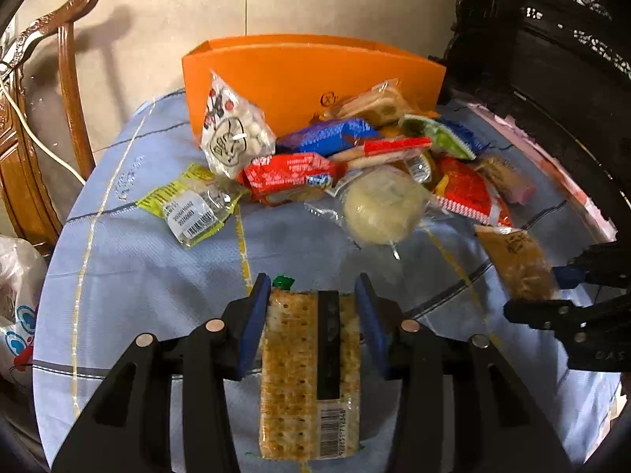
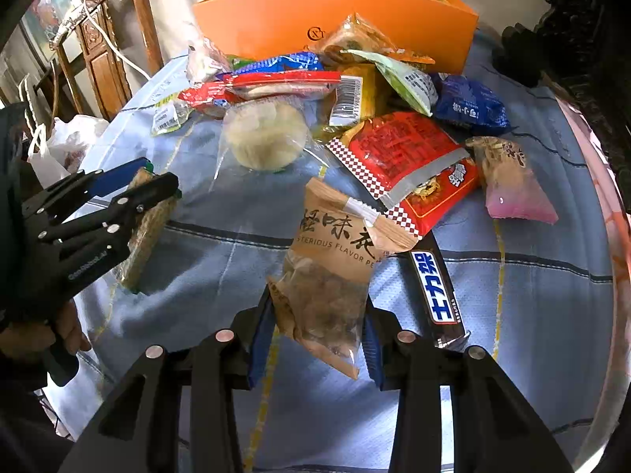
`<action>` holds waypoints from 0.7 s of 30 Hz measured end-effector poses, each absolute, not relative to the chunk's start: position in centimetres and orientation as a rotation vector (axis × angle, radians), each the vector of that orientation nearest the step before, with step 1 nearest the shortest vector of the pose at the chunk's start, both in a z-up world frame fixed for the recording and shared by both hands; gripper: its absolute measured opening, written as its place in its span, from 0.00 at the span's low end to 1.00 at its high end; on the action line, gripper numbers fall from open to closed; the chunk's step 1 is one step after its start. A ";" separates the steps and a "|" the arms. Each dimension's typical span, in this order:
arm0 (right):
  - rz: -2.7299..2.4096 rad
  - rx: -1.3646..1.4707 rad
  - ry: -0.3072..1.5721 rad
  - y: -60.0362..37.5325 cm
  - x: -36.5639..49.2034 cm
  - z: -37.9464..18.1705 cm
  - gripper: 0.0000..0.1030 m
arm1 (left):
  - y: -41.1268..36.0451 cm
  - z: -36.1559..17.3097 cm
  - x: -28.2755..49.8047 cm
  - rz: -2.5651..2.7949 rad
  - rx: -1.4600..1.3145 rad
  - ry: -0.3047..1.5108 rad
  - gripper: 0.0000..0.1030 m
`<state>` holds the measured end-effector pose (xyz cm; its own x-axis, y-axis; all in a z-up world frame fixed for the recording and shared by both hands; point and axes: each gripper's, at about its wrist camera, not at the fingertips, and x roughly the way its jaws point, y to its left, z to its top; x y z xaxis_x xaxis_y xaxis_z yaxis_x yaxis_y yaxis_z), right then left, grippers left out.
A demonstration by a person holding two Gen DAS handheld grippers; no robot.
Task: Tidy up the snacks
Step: 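Grasp cracker pack with left tool while right tool grasps brown snack bag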
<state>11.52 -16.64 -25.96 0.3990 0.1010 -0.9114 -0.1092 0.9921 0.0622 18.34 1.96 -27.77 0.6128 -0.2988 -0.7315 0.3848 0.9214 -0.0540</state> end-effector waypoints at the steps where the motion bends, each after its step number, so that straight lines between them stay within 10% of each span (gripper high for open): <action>1: 0.135 -0.008 1.149 -16.5 11.6 -25.8 0.38 | 2.0 -27.4 18.3 -0.395 0.103 0.815 0.42; 16: 0.121 0.025 1.103 -18.0 10.8 -23.7 0.38 | 3.5 -24.4 17.4 -0.359 0.091 0.759 0.42; 21: 0.130 0.024 1.124 -17.4 10.6 -24.3 0.38 | 3.2 -29.1 19.8 -0.219 0.114 0.899 0.78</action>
